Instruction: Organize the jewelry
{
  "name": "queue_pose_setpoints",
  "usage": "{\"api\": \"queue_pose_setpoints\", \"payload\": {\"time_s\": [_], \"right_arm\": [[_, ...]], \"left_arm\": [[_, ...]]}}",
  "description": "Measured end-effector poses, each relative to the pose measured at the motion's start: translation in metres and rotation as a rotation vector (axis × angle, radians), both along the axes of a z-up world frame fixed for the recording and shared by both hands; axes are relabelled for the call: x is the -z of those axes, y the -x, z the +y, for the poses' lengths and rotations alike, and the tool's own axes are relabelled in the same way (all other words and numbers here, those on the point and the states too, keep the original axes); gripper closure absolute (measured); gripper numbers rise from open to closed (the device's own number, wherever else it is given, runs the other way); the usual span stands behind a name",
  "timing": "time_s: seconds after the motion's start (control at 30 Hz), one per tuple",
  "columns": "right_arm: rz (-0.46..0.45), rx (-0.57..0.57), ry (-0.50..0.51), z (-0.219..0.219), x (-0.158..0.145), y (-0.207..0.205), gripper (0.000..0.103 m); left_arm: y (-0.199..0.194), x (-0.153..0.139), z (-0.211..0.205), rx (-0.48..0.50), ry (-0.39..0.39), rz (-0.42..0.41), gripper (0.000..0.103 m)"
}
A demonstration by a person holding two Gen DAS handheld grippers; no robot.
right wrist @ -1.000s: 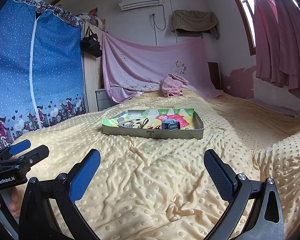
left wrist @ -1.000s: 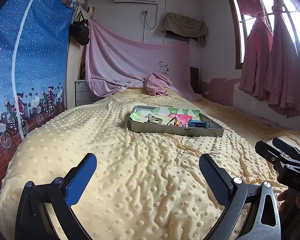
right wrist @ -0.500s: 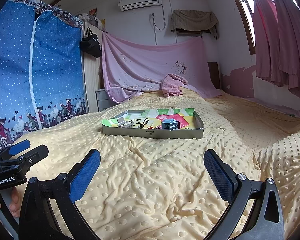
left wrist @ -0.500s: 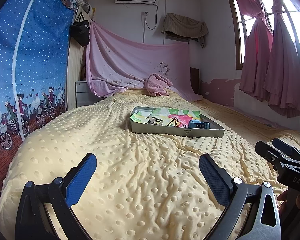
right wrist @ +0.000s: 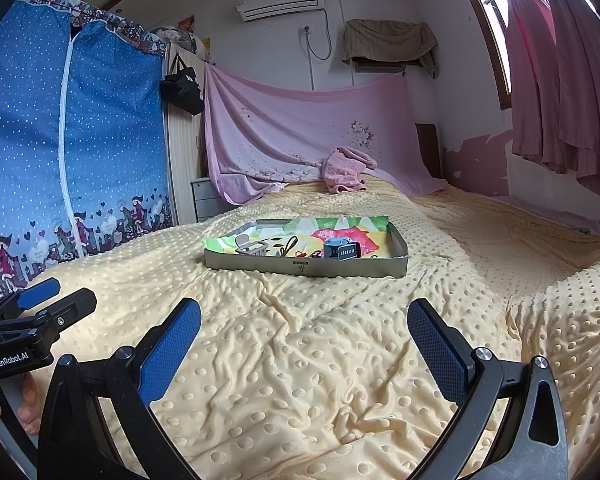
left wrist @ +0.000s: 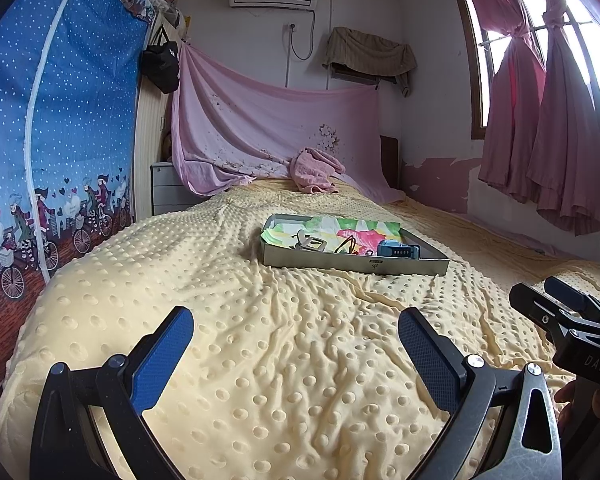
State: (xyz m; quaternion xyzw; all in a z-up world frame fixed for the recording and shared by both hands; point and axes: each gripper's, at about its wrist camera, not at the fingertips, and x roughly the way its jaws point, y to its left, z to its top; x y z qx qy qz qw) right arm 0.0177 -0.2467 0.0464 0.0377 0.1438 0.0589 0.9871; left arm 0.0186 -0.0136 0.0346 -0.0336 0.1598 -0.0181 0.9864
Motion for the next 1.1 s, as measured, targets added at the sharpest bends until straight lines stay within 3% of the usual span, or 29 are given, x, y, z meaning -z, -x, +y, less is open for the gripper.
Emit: {"api": "queue_pose_setpoints", "payload": {"time_s": [1.1], "right_arm": [[-0.001,0.0,0.0,0.0003,0.0001,-0.0001,0.001]], "left_arm": [[-0.0012,-0.0007,0.0004,-0.011,-0.011,0.02,0.0]]}}
